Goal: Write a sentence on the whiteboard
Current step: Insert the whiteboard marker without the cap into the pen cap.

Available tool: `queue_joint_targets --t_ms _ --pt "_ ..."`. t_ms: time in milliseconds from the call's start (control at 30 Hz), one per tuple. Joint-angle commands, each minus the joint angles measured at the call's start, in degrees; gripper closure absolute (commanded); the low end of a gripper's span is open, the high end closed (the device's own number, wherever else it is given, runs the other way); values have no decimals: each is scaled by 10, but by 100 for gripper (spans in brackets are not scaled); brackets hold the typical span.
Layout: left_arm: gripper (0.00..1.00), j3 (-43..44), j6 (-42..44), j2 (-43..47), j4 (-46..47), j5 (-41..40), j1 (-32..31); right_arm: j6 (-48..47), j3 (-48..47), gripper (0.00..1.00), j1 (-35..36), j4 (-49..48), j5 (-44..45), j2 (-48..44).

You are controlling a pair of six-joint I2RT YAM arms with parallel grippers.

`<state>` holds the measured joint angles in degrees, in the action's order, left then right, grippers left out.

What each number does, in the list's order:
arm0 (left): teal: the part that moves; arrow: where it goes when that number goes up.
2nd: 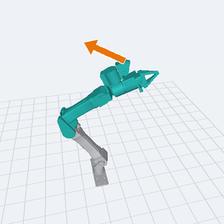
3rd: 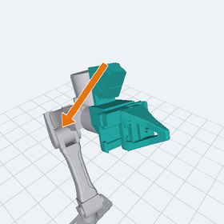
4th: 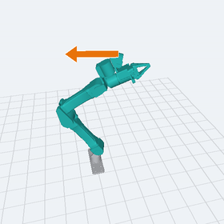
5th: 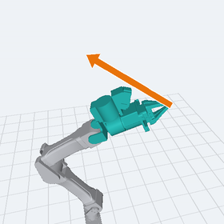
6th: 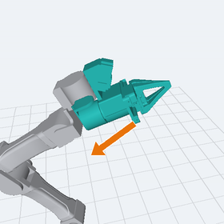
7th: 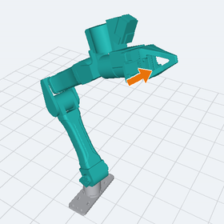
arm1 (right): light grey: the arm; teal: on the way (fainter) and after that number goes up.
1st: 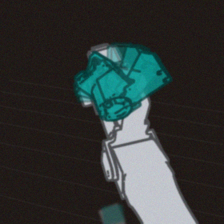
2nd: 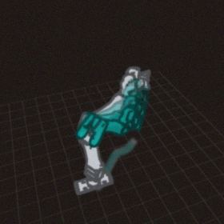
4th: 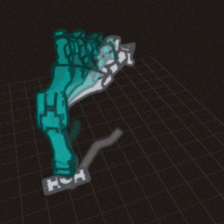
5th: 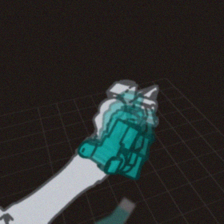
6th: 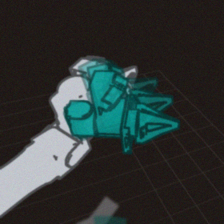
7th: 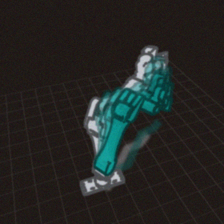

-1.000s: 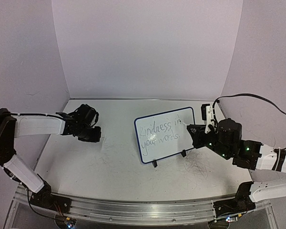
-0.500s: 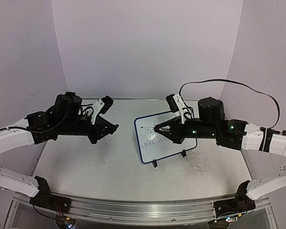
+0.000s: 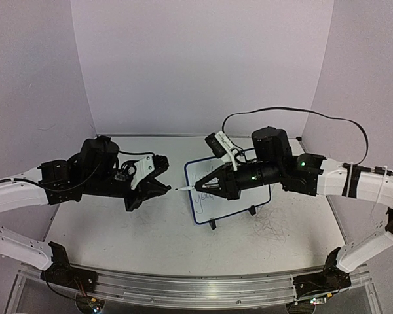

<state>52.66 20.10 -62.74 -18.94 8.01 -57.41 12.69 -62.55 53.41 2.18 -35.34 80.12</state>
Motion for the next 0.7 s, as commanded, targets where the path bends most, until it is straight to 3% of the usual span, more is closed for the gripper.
queue_joint_targets --t_ms 0,667 --pt "100 -4 36 -8 30 5 -4 -7 -34 100 3 2 -12 12" --pt "100 -10 47 -22 34 13 -8 -12 -46 100 4 4 9 27"
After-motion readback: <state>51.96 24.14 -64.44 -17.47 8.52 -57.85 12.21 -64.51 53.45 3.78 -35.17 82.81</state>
